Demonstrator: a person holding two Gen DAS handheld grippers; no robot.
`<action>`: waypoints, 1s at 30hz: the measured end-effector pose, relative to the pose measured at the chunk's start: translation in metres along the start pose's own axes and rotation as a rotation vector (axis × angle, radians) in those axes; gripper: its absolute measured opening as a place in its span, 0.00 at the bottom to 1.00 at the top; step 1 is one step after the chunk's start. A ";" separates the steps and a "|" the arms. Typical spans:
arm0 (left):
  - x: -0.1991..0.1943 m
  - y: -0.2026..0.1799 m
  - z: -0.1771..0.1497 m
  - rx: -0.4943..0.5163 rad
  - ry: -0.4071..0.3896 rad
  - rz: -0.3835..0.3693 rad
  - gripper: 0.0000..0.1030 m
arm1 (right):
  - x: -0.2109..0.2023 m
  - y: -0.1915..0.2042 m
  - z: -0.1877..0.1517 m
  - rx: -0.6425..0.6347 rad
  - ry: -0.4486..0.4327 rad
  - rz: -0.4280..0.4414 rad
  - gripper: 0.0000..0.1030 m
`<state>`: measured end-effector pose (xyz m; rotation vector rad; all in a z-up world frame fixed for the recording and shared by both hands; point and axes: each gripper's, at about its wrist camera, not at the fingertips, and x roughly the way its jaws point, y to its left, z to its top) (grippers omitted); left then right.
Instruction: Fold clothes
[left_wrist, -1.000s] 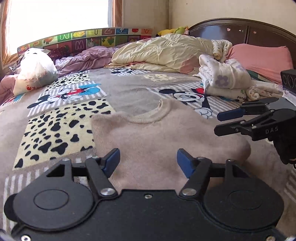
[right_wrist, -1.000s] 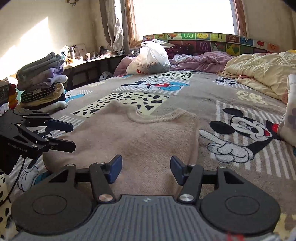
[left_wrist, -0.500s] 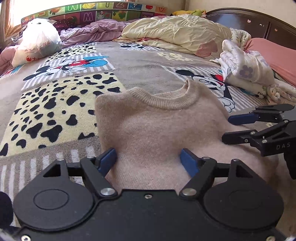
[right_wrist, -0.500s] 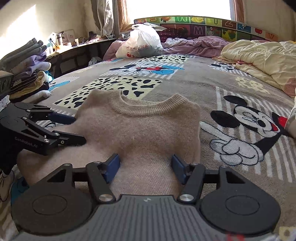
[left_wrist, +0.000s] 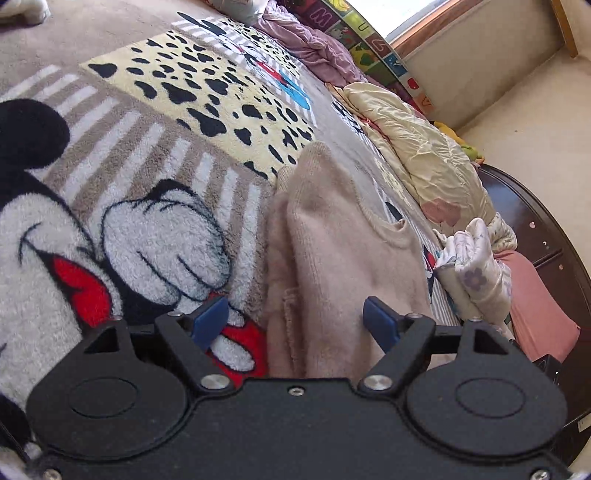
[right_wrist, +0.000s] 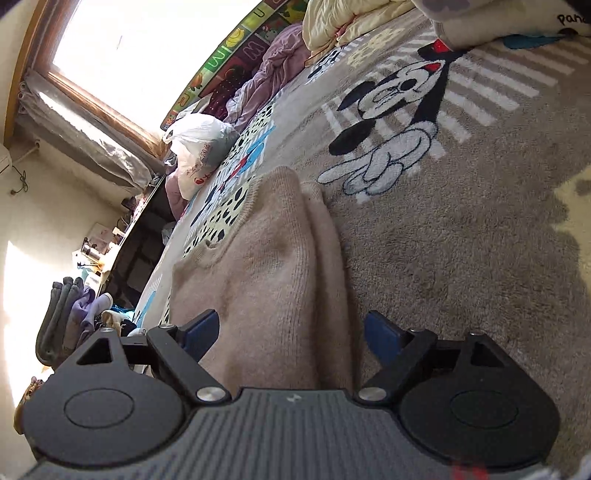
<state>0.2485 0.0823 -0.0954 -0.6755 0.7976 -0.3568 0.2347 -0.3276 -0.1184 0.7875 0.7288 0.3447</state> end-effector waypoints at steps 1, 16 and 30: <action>0.004 -0.002 0.002 -0.006 -0.002 -0.002 0.72 | 0.006 0.002 0.001 -0.018 0.006 -0.002 0.85; -0.017 -0.037 -0.006 -0.106 0.013 -0.075 0.31 | 0.001 0.021 -0.006 -0.028 -0.006 0.055 0.39; -0.030 -0.031 -0.046 -0.031 0.033 -0.121 0.38 | -0.028 0.015 -0.052 -0.054 -0.027 0.020 0.69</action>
